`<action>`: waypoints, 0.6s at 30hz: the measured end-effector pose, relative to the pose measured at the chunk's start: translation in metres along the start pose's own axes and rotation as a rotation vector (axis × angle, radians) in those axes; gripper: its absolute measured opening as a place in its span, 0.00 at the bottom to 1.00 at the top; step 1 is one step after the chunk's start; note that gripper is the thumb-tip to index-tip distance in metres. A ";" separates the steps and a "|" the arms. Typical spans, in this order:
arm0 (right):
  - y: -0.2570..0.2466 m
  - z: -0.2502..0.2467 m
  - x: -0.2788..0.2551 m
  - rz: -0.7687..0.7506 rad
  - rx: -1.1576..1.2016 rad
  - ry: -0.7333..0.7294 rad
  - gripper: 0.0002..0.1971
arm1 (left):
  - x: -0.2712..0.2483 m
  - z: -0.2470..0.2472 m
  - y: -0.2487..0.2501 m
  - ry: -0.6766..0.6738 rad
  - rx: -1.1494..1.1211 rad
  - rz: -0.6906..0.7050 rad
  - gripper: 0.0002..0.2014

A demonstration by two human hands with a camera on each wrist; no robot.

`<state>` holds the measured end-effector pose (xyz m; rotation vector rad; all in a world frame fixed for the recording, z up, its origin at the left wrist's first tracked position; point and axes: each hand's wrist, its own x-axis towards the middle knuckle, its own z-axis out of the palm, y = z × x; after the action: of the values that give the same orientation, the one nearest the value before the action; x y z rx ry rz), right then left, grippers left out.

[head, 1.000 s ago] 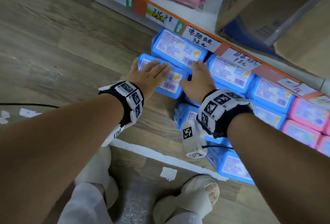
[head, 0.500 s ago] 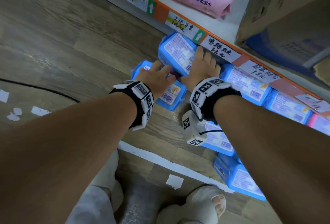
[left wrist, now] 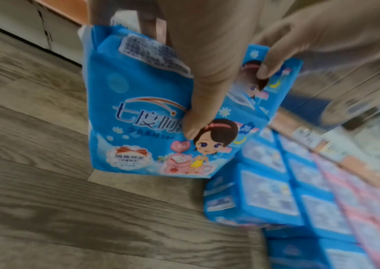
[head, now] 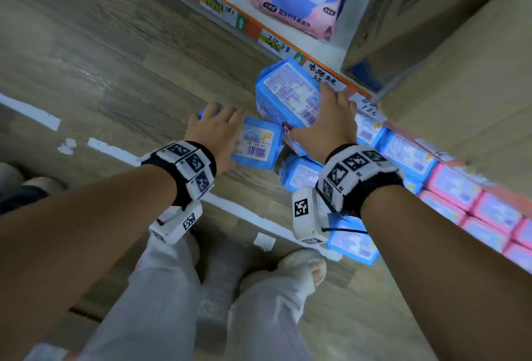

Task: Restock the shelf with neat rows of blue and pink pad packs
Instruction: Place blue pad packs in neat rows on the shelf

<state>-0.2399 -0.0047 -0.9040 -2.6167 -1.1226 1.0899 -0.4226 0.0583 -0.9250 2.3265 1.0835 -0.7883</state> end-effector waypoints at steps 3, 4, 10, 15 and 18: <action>-0.007 -0.042 -0.056 -0.007 0.070 0.007 0.46 | -0.055 -0.042 0.006 -0.004 -0.102 0.045 0.44; -0.011 -0.057 -0.076 -0.011 0.080 0.005 0.46 | -0.076 -0.057 0.013 -0.001 -0.109 0.055 0.44; -0.042 -0.165 -0.182 0.005 0.133 0.014 0.44 | -0.190 -0.154 0.059 -0.003 -0.203 0.036 0.46; -0.069 -0.287 -0.255 -0.099 0.169 0.086 0.44 | -0.276 -0.248 0.094 0.113 -0.286 0.016 0.49; -0.088 -0.360 -0.297 -0.169 0.154 0.179 0.46 | -0.317 -0.319 0.114 0.185 -0.265 0.106 0.47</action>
<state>-0.2008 -0.0724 -0.4351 -2.3971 -1.1471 0.8529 -0.4023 0.0157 -0.4630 2.2396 1.0588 -0.3699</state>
